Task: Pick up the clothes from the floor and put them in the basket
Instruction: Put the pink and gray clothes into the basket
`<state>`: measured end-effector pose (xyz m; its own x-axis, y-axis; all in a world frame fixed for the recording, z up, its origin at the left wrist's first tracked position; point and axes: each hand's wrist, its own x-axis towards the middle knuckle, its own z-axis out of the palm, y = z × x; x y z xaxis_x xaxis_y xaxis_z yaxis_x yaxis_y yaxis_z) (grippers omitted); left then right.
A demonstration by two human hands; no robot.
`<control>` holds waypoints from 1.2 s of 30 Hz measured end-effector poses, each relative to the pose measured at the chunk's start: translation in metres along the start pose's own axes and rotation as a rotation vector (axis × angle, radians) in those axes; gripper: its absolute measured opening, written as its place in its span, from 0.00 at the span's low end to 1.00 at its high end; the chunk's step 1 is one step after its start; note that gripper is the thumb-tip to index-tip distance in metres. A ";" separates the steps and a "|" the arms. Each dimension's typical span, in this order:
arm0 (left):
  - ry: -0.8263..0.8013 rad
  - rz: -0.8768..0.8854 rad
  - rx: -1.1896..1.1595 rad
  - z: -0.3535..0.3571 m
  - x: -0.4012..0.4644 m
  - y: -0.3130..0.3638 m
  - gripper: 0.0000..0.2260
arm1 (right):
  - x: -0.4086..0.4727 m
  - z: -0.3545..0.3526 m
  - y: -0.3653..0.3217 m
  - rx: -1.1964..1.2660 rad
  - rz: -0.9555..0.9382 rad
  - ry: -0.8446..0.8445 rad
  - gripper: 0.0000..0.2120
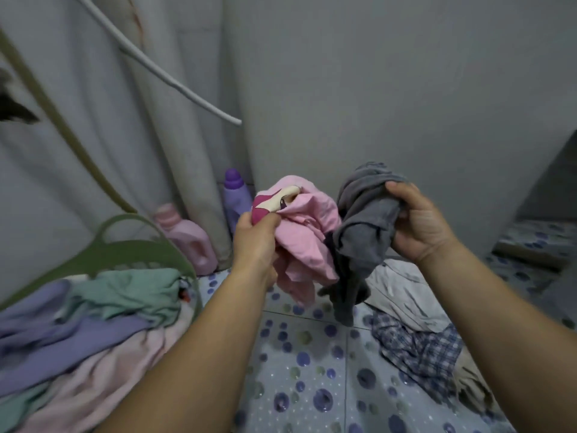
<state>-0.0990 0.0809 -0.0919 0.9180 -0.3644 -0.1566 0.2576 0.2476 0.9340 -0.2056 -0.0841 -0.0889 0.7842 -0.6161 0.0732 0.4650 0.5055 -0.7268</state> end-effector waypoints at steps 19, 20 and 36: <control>0.625 0.128 -0.160 -0.243 -0.067 0.113 0.12 | -0.031 0.281 0.061 0.291 0.142 -0.601 0.50; 0.678 0.031 -0.053 -0.256 -0.069 0.105 0.19 | -0.035 0.290 0.065 0.302 0.156 -0.608 0.44; 0.364 0.149 0.218 -0.234 -0.078 0.093 0.28 | -0.082 0.380 0.104 0.416 0.350 -0.839 0.27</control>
<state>-0.0761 0.3422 -0.0676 0.9966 0.0100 -0.0818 0.0810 0.0642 0.9946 -0.0652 0.2482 0.0890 0.8662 0.1523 0.4760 0.1336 0.8472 -0.5142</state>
